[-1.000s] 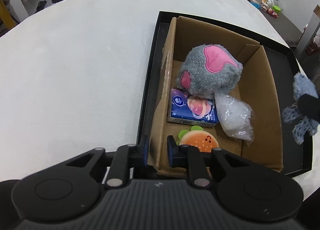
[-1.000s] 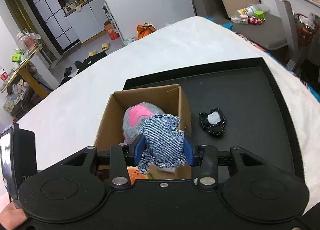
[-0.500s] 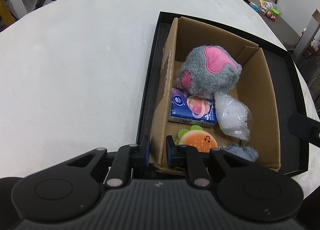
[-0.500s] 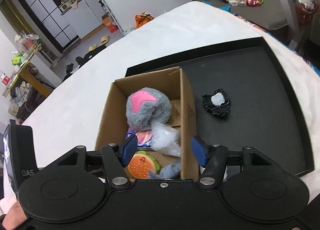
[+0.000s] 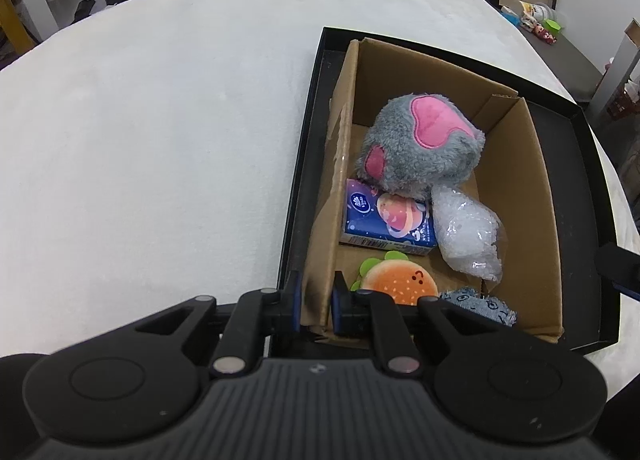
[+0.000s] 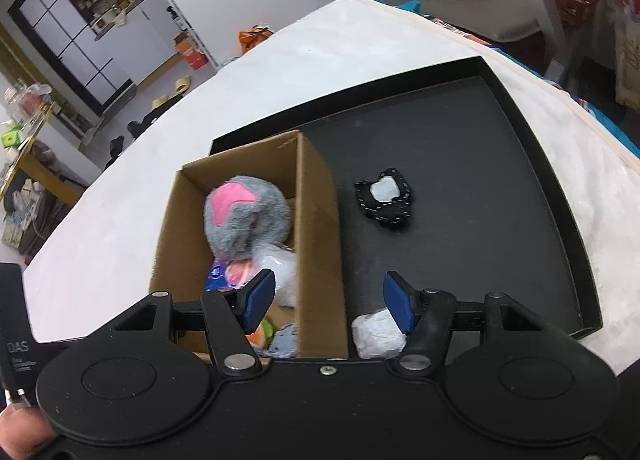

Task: Organize soft objects
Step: 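Carry the denim scrap with the right gripper and drop it into the box, then lower the right gripper onto the white tissue wad and grasp it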

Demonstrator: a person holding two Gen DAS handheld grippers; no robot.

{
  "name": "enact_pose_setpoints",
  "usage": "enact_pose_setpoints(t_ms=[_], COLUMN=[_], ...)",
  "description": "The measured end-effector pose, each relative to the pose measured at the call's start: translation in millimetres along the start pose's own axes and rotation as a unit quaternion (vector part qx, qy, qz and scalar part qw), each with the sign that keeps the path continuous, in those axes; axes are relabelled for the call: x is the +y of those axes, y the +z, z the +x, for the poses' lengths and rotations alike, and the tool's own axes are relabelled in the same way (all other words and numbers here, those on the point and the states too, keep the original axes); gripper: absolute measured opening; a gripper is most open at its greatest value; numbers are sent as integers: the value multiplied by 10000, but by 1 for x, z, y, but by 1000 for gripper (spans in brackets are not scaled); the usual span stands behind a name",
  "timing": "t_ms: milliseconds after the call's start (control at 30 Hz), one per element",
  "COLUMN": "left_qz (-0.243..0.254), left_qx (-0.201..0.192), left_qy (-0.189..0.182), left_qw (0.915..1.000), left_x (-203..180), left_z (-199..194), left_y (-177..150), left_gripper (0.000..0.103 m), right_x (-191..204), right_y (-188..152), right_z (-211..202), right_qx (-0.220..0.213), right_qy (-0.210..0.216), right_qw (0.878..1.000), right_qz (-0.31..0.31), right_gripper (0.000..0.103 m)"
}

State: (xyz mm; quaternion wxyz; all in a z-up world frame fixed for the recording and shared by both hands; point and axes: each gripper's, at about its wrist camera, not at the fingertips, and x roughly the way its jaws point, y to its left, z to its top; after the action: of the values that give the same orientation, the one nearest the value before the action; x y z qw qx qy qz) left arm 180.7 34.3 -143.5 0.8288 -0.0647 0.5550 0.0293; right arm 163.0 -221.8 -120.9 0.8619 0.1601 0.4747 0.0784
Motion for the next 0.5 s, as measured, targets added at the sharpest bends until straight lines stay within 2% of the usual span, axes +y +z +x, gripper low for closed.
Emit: enact_pose_setpoints(t_ms=[500], left_qz=[6], left_qx=[-93], left_qy=[196], left_qw=[9998], left_x=[-2], left_z=[-6], left_y=[-1], left_gripper=[12], right_x=[-47], right_y=[2], right_z=[25], right_qx=[340], right_qy=[67], right_qw=[9966], right_qz=[745], right_gripper=[65])
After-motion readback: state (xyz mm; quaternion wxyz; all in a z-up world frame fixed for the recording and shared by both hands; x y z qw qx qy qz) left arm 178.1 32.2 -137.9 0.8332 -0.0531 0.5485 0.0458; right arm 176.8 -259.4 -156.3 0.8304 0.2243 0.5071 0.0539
